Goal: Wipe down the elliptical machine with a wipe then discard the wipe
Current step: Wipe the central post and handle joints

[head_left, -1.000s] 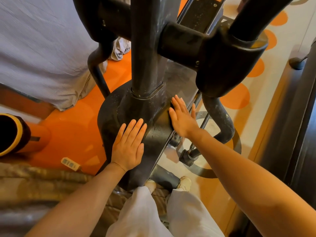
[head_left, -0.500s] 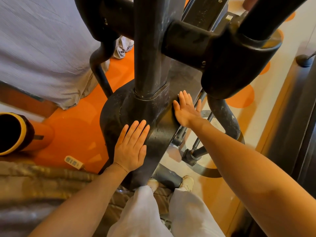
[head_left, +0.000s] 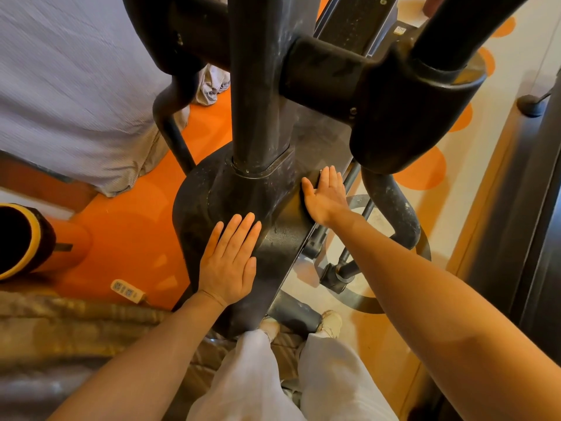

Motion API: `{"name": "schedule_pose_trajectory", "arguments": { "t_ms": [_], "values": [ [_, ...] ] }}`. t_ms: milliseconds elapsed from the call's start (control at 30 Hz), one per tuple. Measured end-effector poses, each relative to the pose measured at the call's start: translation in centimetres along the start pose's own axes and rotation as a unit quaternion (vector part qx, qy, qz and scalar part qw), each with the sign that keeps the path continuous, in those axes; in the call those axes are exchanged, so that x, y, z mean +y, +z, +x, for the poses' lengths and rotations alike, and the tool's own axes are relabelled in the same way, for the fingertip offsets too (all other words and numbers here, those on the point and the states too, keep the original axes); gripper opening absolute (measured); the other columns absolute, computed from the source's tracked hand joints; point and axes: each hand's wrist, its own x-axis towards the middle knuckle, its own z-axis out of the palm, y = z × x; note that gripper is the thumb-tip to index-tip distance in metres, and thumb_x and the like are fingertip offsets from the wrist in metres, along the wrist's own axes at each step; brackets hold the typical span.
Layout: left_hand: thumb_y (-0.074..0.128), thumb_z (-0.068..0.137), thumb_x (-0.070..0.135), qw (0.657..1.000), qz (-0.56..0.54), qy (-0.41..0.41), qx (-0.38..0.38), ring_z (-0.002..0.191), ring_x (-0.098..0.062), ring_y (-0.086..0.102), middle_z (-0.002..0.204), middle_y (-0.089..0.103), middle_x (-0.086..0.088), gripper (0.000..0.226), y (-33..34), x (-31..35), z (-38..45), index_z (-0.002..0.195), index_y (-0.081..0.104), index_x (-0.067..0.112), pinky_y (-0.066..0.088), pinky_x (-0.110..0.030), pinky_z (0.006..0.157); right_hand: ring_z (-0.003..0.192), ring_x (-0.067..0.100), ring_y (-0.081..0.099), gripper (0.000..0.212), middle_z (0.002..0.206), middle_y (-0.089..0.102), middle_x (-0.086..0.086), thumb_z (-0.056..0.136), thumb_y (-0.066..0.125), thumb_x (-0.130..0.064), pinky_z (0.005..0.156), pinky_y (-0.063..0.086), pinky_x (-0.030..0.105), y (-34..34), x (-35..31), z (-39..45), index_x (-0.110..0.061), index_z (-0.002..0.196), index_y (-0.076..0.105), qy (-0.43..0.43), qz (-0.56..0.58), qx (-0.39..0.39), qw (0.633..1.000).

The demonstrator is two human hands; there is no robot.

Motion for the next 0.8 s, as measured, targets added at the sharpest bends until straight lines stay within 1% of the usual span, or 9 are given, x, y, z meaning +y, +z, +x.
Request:
{"name": "schedule_pose_trajectory", "arguments": {
  "t_ms": [67, 133, 267, 400, 500, 567, 667, 733, 800],
  "values": [
    [0.013, 0.105, 0.034, 1.0, 0.003, -0.006, -0.003, 0.153, -0.017, 0.003, 0.166, 0.002, 0.001, 0.052, 0.0, 0.0, 0.1, 0.149, 0.03, 0.01, 0.007, -0.039, 0.123, 0.15, 0.027, -0.012, 0.078, 0.164, -0.011, 0.006, 0.1, 0.016, -0.061, 0.12, -0.004, 0.039, 0.1, -0.2, -0.3, -0.011, 0.156, -0.006, 0.001, -0.007, 0.0, 1.0],
    [0.013, 0.105, 0.034, 1.0, 0.007, -0.005, -0.002, 0.153, -0.018, 0.003, 0.166, 0.003, 0.0, 0.052, 0.1, 0.0, 0.1, 0.148, 0.031, 0.009, 0.007, -0.039, 0.123, 0.15, 0.027, -0.013, 0.079, 0.163, -0.012, 0.006, 0.099, 0.014, -0.062, 0.118, -0.007, 0.037, 0.5, -0.4, -1.5, -0.011, 0.156, -0.006, -0.019, -0.027, 0.005, 0.999],
    [0.014, 0.105, 0.034, 1.0, 0.01, -0.008, -0.006, 0.153, -0.018, 0.003, 0.157, 0.025, -0.009, 0.052, 0.0, 0.1, 0.1, 0.148, 0.03, 0.01, 0.007, -0.039, 0.123, 0.15, 0.026, -0.011, 0.083, 0.164, -0.011, 0.005, 0.096, 0.015, -0.067, 0.118, -0.005, 0.037, 1.0, 0.2, -2.4, -0.013, 0.156, -0.004, -0.038, -0.026, 0.008, 0.999],
    [0.013, 0.106, 0.034, 1.0, 0.011, -0.007, -0.005, 0.153, -0.018, 0.003, 0.156, 0.026, -0.009, 0.053, 0.0, 0.0, 0.1, 0.15, 0.03, 0.01, 0.008, -0.039, 0.122, 0.148, 0.031, 0.01, 0.09, 0.161, 0.01, 0.011, 0.092, 0.022, -0.073, 0.121, 0.014, 0.048, 0.2, -0.1, 0.0, -0.008, 0.154, 0.011, 0.032, 0.012, 0.033, 0.999],
    [0.013, 0.106, 0.035, 1.0, 0.007, 0.002, 0.005, 0.153, -0.018, 0.004, 0.162, 0.014, -0.004, 0.053, 0.1, -0.1, 0.1, 0.155, 0.023, 0.016, 0.009, -0.04, 0.122, 0.15, 0.03, 0.004, 0.088, 0.163, 0.004, 0.01, 0.094, 0.023, -0.07, 0.122, 0.008, 0.046, 0.5, -0.5, 0.2, -0.007, 0.154, 0.009, 0.046, 0.005, 0.04, 0.998],
    [0.013, 0.106, 0.034, 1.0, 0.008, 0.001, 0.012, 0.153, -0.018, 0.005, 0.164, 0.007, -0.002, 0.054, 0.2, -0.1, 0.1, 0.152, 0.029, 0.012, 0.009, -0.04, 0.122, 0.15, 0.03, -0.003, 0.086, 0.164, -0.001, 0.007, 0.095, 0.021, -0.069, 0.122, 0.001, 0.044, 0.8, -0.4, -0.8, -0.009, 0.155, 0.006, 0.01, 0.001, 0.037, 0.999],
    [0.014, 0.105, 0.034, 1.0, 0.001, -0.002, 0.021, 0.153, -0.018, 0.006, 0.164, 0.008, -0.001, 0.052, 0.3, 0.0, 0.0, 0.149, 0.031, 0.01, 0.009, -0.039, 0.123, 0.15, 0.026, -0.01, 0.082, 0.164, -0.005, 0.001, 0.096, 0.023, -0.067, 0.117, -0.005, 0.038, 1.4, 0.7, -2.7, -0.016, 0.156, 0.001, -0.074, 0.028, 0.031, 0.996],
    [0.014, 0.105, 0.034, 1.0, -0.005, 0.004, 0.028, 0.153, -0.018, 0.007, 0.166, 0.004, 0.002, 0.054, 0.3, 0.0, -0.1, 0.154, 0.025, 0.014, 0.009, -0.039, 0.123, 0.15, 0.021, -0.008, 0.078, 0.164, -0.004, -0.005, 0.096, 0.025, -0.065, 0.119, -0.001, 0.04, 1.9, 1.8, -3.8, -0.022, 0.156, 0.001, -0.134, 0.06, 0.028, 0.989],
    [0.014, 0.105, 0.034, 0.999, -0.009, 0.009, 0.034, 0.153, -0.018, 0.007, 0.166, 0.002, 0.004, 0.055, 0.3, -0.1, 0.0, 0.158, 0.014, 0.018, 0.008, -0.039, 0.124, 0.151, 0.019, -0.001, 0.075, 0.163, -0.001, -0.011, 0.096, 0.026, -0.065, 0.122, 0.009, 0.045, 2.0, 3.0, -4.0, -0.026, 0.156, 0.003, -0.169, 0.093, 0.019, 0.981]
  ]
}}
